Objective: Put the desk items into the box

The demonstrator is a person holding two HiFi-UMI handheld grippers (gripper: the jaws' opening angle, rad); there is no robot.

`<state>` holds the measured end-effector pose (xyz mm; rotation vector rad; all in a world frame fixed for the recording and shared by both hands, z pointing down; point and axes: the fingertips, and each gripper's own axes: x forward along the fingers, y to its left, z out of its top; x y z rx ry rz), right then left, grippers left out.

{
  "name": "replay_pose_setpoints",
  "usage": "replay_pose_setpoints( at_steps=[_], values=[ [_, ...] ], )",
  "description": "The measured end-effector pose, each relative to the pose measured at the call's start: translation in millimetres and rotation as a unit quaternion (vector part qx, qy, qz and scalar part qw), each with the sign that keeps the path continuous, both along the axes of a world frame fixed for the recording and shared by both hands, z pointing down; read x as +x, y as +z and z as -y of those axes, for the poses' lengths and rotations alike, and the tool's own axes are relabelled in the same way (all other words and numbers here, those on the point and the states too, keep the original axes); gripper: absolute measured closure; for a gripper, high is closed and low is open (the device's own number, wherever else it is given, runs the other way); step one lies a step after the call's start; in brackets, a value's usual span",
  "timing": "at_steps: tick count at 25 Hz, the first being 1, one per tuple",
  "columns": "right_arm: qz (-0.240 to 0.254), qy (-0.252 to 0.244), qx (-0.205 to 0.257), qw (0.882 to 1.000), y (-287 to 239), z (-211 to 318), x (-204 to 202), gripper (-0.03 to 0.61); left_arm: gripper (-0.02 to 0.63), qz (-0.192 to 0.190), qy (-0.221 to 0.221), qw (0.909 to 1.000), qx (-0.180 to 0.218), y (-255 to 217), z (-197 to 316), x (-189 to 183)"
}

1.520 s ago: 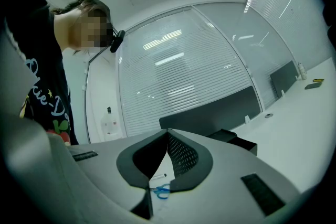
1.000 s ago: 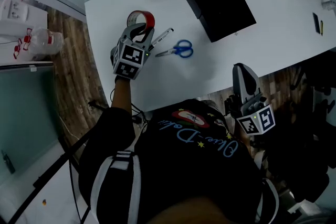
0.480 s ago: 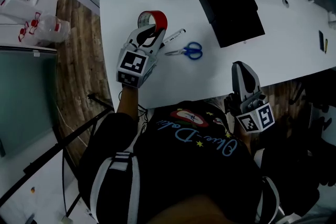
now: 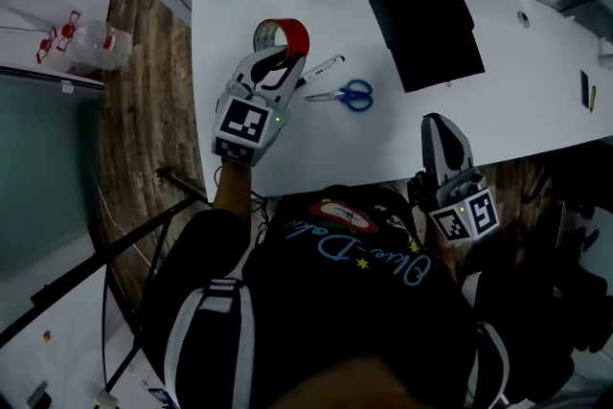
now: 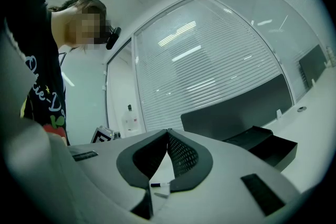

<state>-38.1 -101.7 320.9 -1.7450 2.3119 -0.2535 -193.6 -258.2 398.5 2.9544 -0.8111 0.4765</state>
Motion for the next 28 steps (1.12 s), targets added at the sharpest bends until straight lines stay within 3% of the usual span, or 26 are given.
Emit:
replay_pose_setpoints(
  at_steps=[7,13,18,28],
  values=[
    [0.004,-0.008,0.007,1.000,1.2,5.0,3.7,0.548,0.525,-0.006,-0.013,0.9999,0.008,-6.5,-3.6,-5.2],
    [0.021,-0.022,0.017,0.999,1.5,10.6,19.2,0.548,0.525,0.017,-0.030,0.9992,0.020,-13.8,-9.8,-2.1],
    [0.025,-0.033,0.021,0.999,-0.4,8.0,41.1,0.548,0.526,0.011,-0.040,0.9990,0.018,-18.9,-26.8,15.5],
    [0.040,-0.040,0.023,0.998,3.8,-15.1,79.4,0.548,0.526,0.037,-0.036,0.9983,0.028,-24.4,-58.0,56.1]
  ],
)
